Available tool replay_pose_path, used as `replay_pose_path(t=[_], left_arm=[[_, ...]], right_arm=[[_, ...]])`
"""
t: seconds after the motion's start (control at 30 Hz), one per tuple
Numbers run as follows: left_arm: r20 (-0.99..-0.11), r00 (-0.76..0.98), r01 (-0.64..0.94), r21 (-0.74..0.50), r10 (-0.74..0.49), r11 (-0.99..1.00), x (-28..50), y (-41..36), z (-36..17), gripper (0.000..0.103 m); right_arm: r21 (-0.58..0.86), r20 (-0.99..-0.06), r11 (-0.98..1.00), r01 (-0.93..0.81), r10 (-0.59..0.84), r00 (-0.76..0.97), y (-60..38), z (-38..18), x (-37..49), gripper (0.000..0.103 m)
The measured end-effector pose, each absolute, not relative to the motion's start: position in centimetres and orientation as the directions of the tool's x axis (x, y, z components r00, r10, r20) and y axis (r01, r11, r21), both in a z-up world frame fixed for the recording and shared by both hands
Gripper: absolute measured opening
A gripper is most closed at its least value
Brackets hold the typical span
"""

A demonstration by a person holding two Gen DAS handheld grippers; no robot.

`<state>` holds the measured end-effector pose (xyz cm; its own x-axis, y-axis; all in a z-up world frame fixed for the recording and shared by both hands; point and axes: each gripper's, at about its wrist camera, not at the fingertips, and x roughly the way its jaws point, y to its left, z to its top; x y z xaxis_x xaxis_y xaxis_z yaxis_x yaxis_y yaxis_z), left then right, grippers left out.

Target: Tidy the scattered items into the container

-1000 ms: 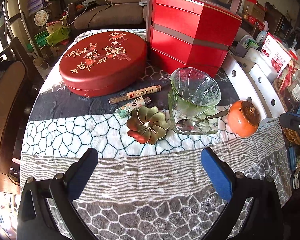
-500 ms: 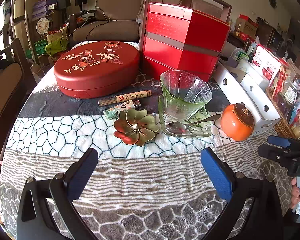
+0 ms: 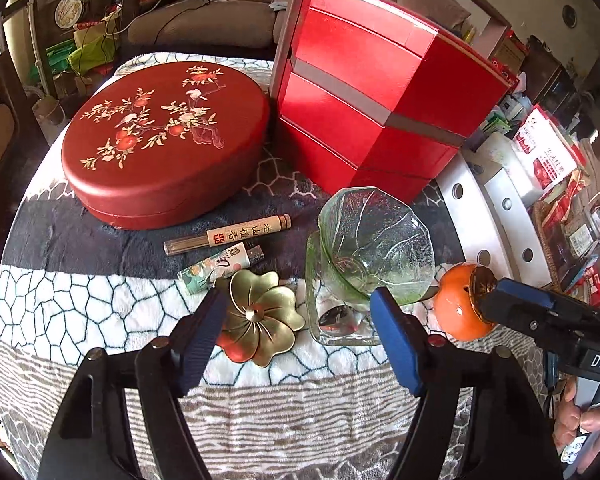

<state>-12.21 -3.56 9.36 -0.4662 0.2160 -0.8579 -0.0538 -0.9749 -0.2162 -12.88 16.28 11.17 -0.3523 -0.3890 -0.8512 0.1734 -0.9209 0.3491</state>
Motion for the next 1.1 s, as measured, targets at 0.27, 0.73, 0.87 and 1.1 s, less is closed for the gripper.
replay_pose_path(t=[0.27, 0.73, 0.87, 1.1], left_arm=[[-0.896, -0.395, 0.001, -0.222, 0.203, -0.975, -16.0, -3.1, 6.8, 0.052], [-0.908, -0.368, -0.036, -0.201, 0.2, -0.979, -17.8, -0.6, 5.8, 0.013], [-0.911, -0.367, -0.046, -0.183, 0.187, -0.982, -17.8, 0.0, 5.9, 0.011], [-0.902, -0.377, -0.035, -0.211, 0.208, -0.977, -17.2, -0.7, 5.9, 0.01]], right_arm=[[0.306, -0.912, -0.943, 0.131, -0.33, -0.245, 13.8, 7.6, -18.8, 0.037], [0.32, -0.917, -0.942, 0.096, -0.334, -0.22, 11.2, 4.9, -20.0, 0.009], [0.288, -0.923, -0.952, 0.108, -0.306, -0.234, 11.1, 5.0, -19.8, 0.009], [0.258, -0.927, -0.958, 0.123, -0.281, -0.249, 11.1, 5.6, -18.9, 0.009]])
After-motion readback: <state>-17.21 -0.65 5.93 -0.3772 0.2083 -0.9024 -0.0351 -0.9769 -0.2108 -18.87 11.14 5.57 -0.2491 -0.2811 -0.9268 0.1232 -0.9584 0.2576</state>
